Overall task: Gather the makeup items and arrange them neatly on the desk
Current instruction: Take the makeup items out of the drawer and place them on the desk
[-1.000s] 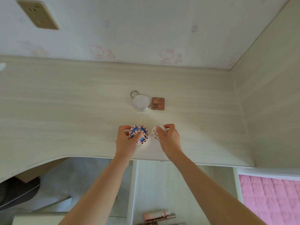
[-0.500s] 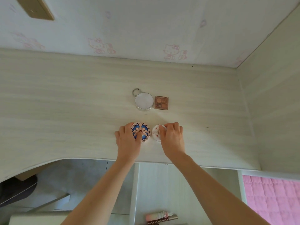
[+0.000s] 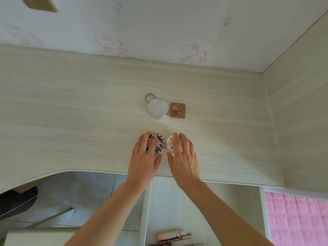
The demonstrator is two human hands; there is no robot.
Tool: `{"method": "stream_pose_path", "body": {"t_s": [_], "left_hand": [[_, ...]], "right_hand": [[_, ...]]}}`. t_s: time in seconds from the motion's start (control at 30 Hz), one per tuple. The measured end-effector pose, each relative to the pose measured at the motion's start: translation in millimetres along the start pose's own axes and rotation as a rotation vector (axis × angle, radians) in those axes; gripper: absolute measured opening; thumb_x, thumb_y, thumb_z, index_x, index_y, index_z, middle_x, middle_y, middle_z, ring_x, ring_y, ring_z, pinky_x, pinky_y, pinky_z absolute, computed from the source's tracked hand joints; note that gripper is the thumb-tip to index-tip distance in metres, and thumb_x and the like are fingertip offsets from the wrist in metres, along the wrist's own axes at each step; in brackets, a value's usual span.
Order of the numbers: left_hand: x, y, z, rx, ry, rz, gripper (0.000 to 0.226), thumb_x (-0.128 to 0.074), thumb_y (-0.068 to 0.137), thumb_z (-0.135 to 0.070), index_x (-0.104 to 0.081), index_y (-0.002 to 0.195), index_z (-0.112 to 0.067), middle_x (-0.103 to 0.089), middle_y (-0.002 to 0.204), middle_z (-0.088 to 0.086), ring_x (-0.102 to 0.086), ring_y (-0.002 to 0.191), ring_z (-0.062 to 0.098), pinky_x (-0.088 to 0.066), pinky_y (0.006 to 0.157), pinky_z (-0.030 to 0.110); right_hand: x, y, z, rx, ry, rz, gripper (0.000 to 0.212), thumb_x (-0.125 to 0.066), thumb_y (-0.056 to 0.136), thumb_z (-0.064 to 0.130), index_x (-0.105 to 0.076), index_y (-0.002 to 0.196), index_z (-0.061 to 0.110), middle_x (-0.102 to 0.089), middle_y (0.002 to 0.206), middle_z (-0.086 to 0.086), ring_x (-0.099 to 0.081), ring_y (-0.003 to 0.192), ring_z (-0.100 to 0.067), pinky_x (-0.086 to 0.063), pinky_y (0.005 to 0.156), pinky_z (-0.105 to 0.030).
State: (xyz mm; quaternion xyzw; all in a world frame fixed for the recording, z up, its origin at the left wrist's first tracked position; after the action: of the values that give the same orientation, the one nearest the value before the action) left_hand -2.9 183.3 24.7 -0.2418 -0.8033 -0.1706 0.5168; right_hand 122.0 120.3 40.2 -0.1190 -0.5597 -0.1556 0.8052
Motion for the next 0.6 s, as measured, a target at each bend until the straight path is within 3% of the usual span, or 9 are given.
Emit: {"method": "stream_pose_path", "body": {"t_s": [0.13,0.6], "left_hand": [[-1.5,10.3,-3.3,-0.009,-0.001,-0.005,0.054,-0.061,0.092,-0.020,-0.044,0.140,-0.005,-0.039,0.147,0.016,-0.035,0.137,0.034,-0.045,0.103,0.043],[-1.9,52.0,-8.0,0.023,-0.019,0.001,0.048,-0.058,0.094,-0.021,-0.046,0.137,-0.004,-0.038,0.146,0.017,-0.034,0.136,0.035,-0.051,0.094,0.043]], "right_hand": [[-0.4,10.7,-0.2,0.007,0.023,-0.023,0.060,-0.068,0.084,0.012,-0.043,0.138,0.002,-0.047,0.133,-0.018,-0.052,0.117,-0.032,-0.054,0.088,-0.036],[2.9,56.8,-10.1,0.022,-0.037,0.038,0.062,-0.058,0.090,0.012,-0.030,0.145,0.005,-0.031,0.148,-0.016,-0.040,0.130,-0.030,-0.051,0.092,-0.036]]}}
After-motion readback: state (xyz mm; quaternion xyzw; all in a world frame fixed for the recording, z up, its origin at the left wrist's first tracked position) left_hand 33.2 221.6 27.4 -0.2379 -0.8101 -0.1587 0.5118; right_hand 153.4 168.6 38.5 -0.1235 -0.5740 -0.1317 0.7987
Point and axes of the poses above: each hand's wrist, its own y-axis towards the middle knuckle, its own x-axis out of the back of the hand, z = x × y, the point moved 2 cm from there along y, towards the middle knuckle
